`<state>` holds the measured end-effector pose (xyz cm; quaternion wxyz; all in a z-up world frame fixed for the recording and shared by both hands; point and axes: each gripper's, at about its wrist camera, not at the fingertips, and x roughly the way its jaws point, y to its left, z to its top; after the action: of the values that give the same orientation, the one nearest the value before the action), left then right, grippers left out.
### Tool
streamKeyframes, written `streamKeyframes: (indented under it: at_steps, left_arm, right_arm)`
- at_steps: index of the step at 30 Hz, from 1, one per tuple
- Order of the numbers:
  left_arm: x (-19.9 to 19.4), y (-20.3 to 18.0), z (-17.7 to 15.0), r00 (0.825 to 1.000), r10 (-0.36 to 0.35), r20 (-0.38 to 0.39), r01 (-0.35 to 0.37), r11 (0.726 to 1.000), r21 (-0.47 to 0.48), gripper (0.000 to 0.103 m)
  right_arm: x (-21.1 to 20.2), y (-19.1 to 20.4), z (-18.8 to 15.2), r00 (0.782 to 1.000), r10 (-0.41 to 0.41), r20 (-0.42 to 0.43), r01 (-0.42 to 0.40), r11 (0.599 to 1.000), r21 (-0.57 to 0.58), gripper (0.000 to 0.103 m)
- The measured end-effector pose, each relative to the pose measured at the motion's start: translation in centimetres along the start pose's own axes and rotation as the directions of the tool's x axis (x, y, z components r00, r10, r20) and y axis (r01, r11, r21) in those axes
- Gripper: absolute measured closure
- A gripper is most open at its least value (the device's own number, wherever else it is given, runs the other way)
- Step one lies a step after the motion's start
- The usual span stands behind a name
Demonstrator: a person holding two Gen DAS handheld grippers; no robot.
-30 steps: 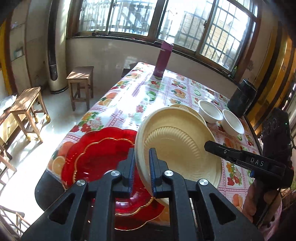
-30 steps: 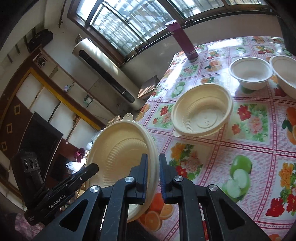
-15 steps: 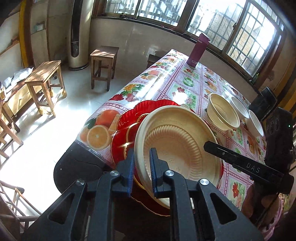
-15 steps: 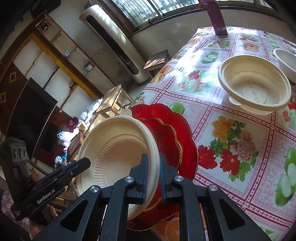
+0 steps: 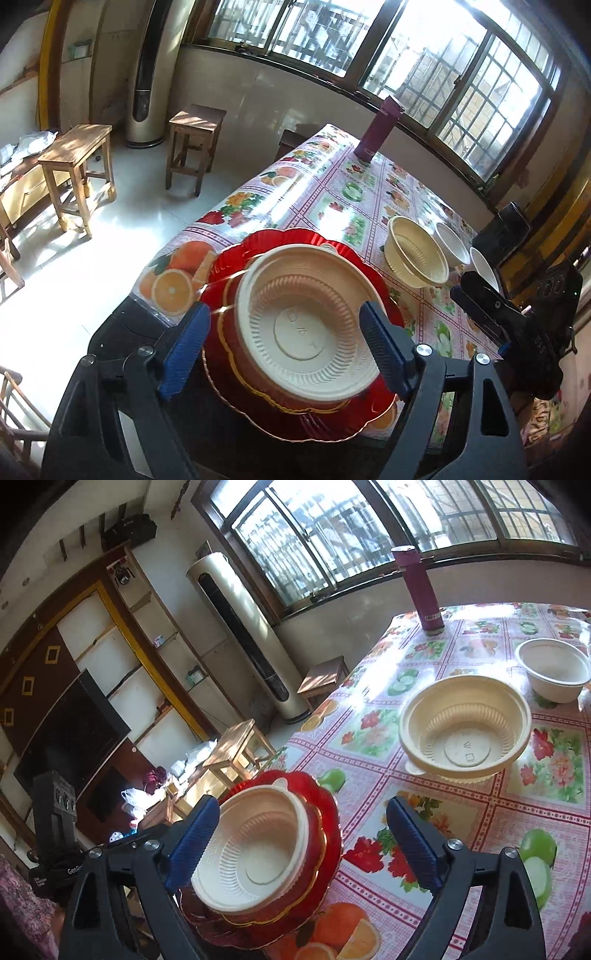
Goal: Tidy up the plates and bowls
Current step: 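Lower the cream bowl onto the stacked red plates and open the left gripper, then move the left gripper toward another cream ribbed bowl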
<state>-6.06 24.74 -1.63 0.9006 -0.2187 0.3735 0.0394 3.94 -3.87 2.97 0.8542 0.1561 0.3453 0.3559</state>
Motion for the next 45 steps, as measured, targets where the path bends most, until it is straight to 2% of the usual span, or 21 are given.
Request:
streamKeyframes:
  at_steps: [3,7,9,14,18,22,25,32,34,39,45]
  left_arm:
    - [1.3,-2.6,0.3,0.998,-0.037,-0.044,0.039,0.999,0.035,0.016]
    - [2.7,-6.0,1.2,0.989,-0.098,-0.11,0.104,0.993,0.056,0.01]
    - [3.8,-7.9,2.0,0.981,-0.125,-0.147,0.136,0.988,0.068,0.0]
    - [6.9,-11.8,4.6,0.964,-0.147,-0.222,0.167,0.983,0.072,0.0]
    - [9.8,-14.0,6.7,0.963,-0.087,-0.257,0.113,0.99,0.088,0.0]
    - [13.6,-14.7,7.8,0.945,-0.027,-0.326,0.052,0.996,0.067,0.0]
    - [15.9,-14.5,8.1,0.927,-0.036,-0.375,0.045,0.999,0.016,0.0]
    - [18.4,-15.0,7.3,0.91,-0.042,-0.413,0.034,0.999,-0.027,0.0]
    - [18.6,-15.3,7.1,0.91,-0.05,-0.412,0.04,0.999,-0.033,0.0]
    - [19.3,-15.8,7.0,0.912,-0.036,-0.408,0.023,0.999,-0.037,0.0]
    - [19.7,-16.3,6.5,0.92,-0.022,-0.392,0.01,0.999,-0.033,0.0]
  right_arm:
    - [-1.6,-3.6,1.1,0.999,-0.005,0.049,0.0,0.994,0.109,0.006]
    - [-3.3,-8.9,2.3,0.995,-0.022,0.101,-0.006,0.964,0.267,0.003]
    - [-3.7,-11.2,2.8,0.993,-0.014,0.114,-0.025,0.942,0.336,0.002]
    - [-3.4,-16.3,4.9,0.989,0.077,0.123,-0.129,0.859,0.496,0.001]
    - [-1.9,-18.6,6.6,0.988,0.091,0.123,-0.144,0.823,0.55,0.001]
    - [0.2,-20.2,7.1,0.991,0.088,0.101,-0.131,0.793,0.595,0.001]
    - [1.8,-21.4,7.0,0.991,0.098,0.087,-0.132,0.769,0.626,0.001]
    - [3.6,-22.6,6.2,0.972,0.205,0.115,-0.229,0.716,0.659,0.002]
    - [3.9,-22.7,6.1,0.97,0.215,0.111,-0.234,0.714,0.66,0.001]
    - [4.2,-22.8,5.9,0.985,0.155,0.078,-0.168,0.743,0.647,0.002]
    - [4.1,-22.8,6.2,0.992,0.113,0.056,-0.123,0.771,0.624,0.002]
